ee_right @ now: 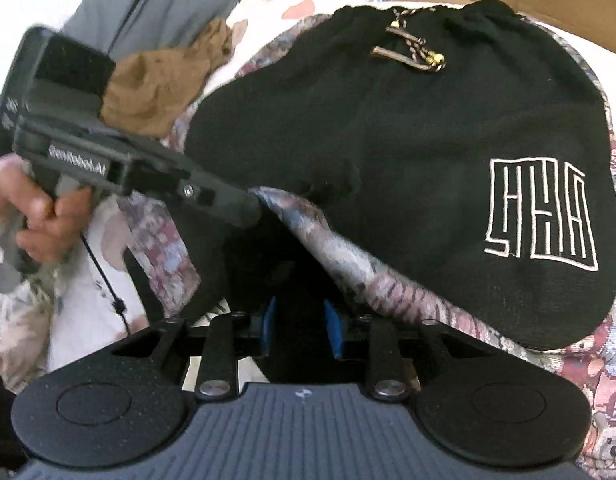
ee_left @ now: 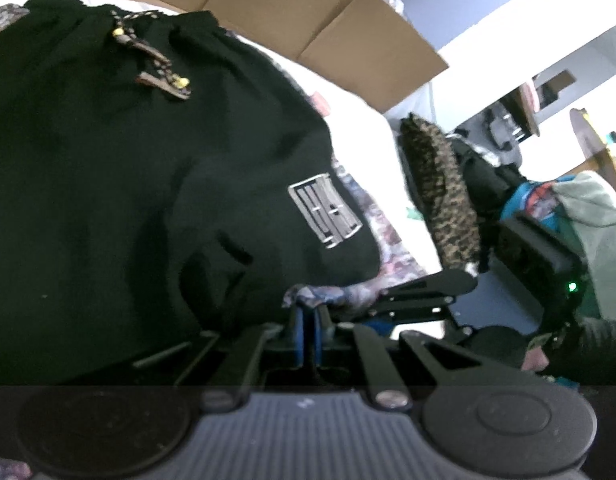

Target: Fold clothes

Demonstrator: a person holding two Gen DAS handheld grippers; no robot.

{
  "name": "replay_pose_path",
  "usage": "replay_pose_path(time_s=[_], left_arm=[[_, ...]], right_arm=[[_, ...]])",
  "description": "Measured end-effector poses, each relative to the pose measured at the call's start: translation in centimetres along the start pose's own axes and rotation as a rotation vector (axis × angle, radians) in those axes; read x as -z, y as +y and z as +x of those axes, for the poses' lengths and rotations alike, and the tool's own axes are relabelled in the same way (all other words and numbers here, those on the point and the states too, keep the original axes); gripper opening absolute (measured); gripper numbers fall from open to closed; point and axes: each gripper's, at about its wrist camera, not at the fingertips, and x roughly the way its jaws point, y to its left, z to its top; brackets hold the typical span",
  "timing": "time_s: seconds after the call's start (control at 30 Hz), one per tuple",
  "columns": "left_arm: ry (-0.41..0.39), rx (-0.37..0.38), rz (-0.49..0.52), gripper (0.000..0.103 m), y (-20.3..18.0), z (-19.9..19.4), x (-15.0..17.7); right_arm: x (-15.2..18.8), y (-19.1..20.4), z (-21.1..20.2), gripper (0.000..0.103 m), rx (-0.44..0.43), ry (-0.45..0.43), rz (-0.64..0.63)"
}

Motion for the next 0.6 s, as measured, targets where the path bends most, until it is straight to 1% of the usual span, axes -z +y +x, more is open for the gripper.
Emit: replay_pose_path(time_s=[0.13, 0.2, 0.27, 0.47, 0.57, 0.6], left_arm=[[0.018, -0.060, 0.028, 0.006, 0.0, 0.4, 0.3], [0.020, -0.076, 0.026, 0.006, 0.0, 0.6, 0.5], [0.021, -0.081, 0.015, 0.006, 0.2, 0.8, 0.7], [0.022, -0.078, 0.017, 0.006, 0.0, 1.2, 0.9], [0.022, -0.081, 0.017, 0.006, 0.0, 1.4, 0.8], [0.023, -0.082, 0.017, 0.006, 0.0, 1.5, 0.8]], right_arm=[[0.0, 0.3, 0.9, 0.036, 0.036, 0.018, -0.040], [-0.2, 0.7, 1.3, 0.040, 0.050, 0.023, -0.082], [-0.3, 1.1, 1.8, 0.043, 0.055, 0.029, -0.126], [0.1, 1.6, 3.0, 0.044, 0.074, 0.057, -0.219], [0.5, 2.1, 3.2, 0.044, 0.090, 0.053, -0.262], [0.7, 2.3, 3.3, 0.036, 0.096, 0.051, -0.275]])
